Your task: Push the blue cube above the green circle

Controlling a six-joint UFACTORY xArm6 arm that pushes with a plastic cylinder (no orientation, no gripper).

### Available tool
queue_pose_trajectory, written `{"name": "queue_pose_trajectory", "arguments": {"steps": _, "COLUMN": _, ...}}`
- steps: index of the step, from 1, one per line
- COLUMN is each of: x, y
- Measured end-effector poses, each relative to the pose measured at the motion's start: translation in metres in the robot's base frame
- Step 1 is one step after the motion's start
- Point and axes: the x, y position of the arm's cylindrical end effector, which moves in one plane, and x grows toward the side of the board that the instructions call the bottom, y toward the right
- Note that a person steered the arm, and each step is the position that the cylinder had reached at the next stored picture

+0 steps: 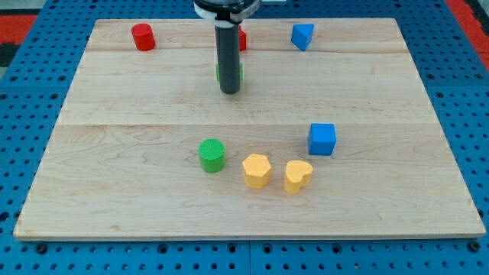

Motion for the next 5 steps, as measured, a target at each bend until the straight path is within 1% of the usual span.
{"name": "queue_pose_trajectory", "arguments": {"steps": 1, "x": 0.008, "y": 0.023}}
{"name": "queue_pose_trajectory", "arguments": {"steps": 2, "x": 0.025, "y": 0.125}}
{"name": "queue_pose_trajectory", "arguments": {"steps": 3, "x": 0.083, "y": 0.173}}
{"name": "queue_pose_trajectory", "arguments": {"steps": 4, "x": 0.132, "y": 0.195}}
{"name": "queue_pose_trajectory", "arguments": {"steps": 5, "x": 0.124, "y": 0.168}}
